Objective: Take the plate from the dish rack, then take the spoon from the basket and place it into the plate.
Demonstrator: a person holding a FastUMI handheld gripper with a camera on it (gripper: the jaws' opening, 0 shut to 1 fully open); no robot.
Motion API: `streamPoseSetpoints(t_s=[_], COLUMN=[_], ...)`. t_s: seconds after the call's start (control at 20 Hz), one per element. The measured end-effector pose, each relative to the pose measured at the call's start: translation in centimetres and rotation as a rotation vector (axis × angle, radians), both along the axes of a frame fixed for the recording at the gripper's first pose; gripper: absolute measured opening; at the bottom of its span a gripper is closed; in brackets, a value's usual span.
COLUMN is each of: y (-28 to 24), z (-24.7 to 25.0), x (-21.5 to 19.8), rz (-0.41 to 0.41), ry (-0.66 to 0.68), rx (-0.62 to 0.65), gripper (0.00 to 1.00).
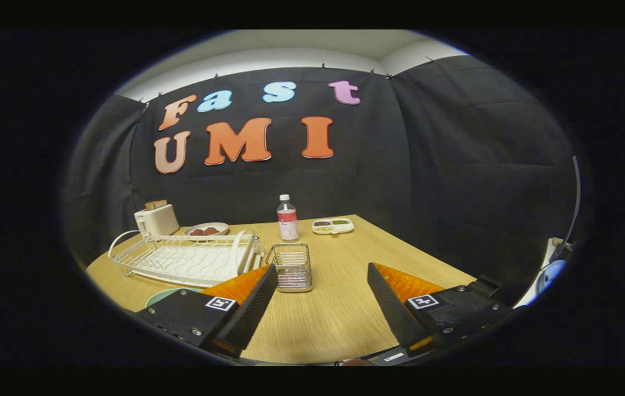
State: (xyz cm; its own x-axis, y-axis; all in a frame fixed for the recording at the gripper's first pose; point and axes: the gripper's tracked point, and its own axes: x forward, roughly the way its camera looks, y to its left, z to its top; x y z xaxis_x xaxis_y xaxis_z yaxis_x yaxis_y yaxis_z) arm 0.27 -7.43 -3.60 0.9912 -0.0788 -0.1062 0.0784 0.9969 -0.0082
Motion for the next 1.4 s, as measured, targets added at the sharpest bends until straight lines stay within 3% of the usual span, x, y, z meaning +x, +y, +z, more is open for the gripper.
streamPoseSetpoints(t_s=[1.4], y=[1.5], z=[-1.3], x=[-0.4], rz=[0.034], ry=[0.02], rx=[-0.03], gripper=[0.97])
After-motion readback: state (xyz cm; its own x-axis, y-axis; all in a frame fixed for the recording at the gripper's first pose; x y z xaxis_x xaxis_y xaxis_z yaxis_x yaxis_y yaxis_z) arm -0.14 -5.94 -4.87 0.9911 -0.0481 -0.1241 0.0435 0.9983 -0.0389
